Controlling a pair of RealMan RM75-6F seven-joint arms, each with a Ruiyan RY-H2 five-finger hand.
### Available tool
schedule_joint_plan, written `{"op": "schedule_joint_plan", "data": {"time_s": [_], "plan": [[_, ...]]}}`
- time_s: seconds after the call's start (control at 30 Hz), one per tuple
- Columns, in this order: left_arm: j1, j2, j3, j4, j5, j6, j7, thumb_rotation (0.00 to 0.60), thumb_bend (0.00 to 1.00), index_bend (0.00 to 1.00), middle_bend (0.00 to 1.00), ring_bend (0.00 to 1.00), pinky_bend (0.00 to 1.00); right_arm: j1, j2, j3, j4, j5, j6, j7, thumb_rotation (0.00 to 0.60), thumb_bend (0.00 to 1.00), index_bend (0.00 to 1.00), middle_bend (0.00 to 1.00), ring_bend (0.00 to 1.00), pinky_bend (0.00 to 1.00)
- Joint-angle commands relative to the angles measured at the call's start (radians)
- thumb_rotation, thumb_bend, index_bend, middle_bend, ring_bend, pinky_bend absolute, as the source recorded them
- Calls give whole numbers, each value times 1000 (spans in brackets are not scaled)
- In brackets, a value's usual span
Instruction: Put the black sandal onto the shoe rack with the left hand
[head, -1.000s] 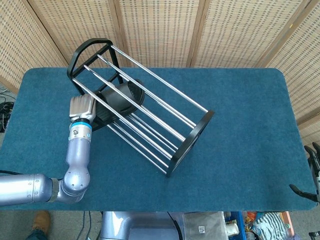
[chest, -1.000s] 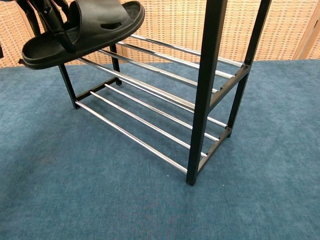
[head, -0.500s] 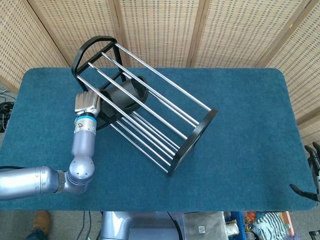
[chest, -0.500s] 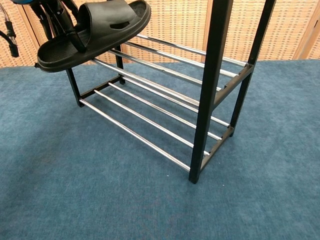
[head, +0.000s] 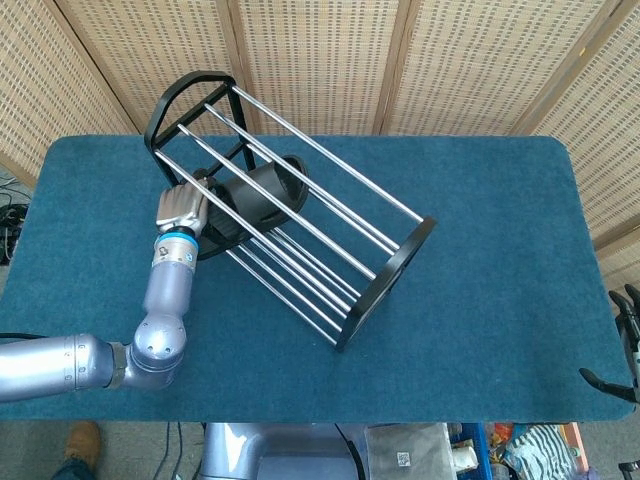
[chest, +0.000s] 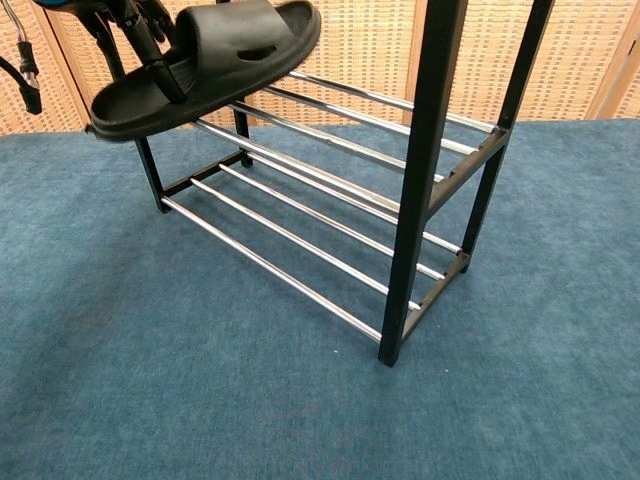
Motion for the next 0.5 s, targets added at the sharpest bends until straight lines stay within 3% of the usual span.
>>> {"op": "schedule_joint_plan", "data": {"time_s": [0.03, 0.13, 0.5], "plan": [[7, 9, 2, -15, 24, -11, -16, 600, 149, 3, 0, 0, 51, -1, 1, 0, 0, -1, 0, 2, 600, 0, 0, 0, 0, 0], [15, 24, 7, -38, 44, -11, -31, 600, 150, 0, 0, 0, 1, -1, 3, -1, -1, -2, 2, 3, 600, 0, 0, 0, 0, 0], [63, 120, 27, -139, 47, -66, -56, 600, 149, 0, 0, 0, 0, -4, 6, -5, -5, -12, 7, 5, 600, 0, 0, 0, 0, 0]]}}
